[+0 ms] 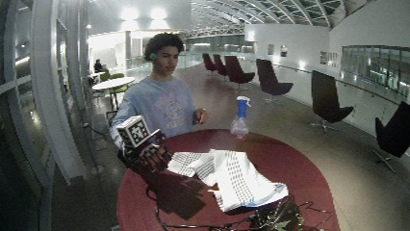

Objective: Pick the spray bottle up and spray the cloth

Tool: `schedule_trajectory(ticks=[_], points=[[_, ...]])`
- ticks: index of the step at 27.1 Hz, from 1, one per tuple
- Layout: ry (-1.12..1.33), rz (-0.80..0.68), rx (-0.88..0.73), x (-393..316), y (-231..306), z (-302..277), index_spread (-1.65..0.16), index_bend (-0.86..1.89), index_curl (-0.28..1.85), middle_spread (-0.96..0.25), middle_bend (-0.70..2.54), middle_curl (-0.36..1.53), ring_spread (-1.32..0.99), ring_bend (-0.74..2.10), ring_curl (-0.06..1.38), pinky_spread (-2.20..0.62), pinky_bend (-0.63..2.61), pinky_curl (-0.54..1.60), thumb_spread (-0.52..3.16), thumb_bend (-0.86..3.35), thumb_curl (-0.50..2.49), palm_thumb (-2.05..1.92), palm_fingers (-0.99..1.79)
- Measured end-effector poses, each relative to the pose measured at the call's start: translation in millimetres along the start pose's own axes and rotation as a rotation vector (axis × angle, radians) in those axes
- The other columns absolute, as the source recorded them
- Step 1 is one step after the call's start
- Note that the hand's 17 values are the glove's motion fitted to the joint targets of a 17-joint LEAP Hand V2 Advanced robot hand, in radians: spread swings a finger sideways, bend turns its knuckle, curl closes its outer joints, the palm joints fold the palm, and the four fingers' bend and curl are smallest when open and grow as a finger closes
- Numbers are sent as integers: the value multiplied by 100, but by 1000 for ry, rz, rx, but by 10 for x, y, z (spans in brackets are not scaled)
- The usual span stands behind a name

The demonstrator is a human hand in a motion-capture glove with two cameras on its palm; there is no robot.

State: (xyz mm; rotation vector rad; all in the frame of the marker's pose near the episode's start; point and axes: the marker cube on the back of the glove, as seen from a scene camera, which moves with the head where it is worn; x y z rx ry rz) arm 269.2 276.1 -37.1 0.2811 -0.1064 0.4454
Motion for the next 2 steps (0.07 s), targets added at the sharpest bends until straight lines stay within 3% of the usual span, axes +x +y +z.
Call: schedule_trajectory(ticks=[2], points=[[6,4,6,67,-26,-13,-28,15,31,-5,34,46,-3,40,39,18,13,26,106,-2,43,74,83]])
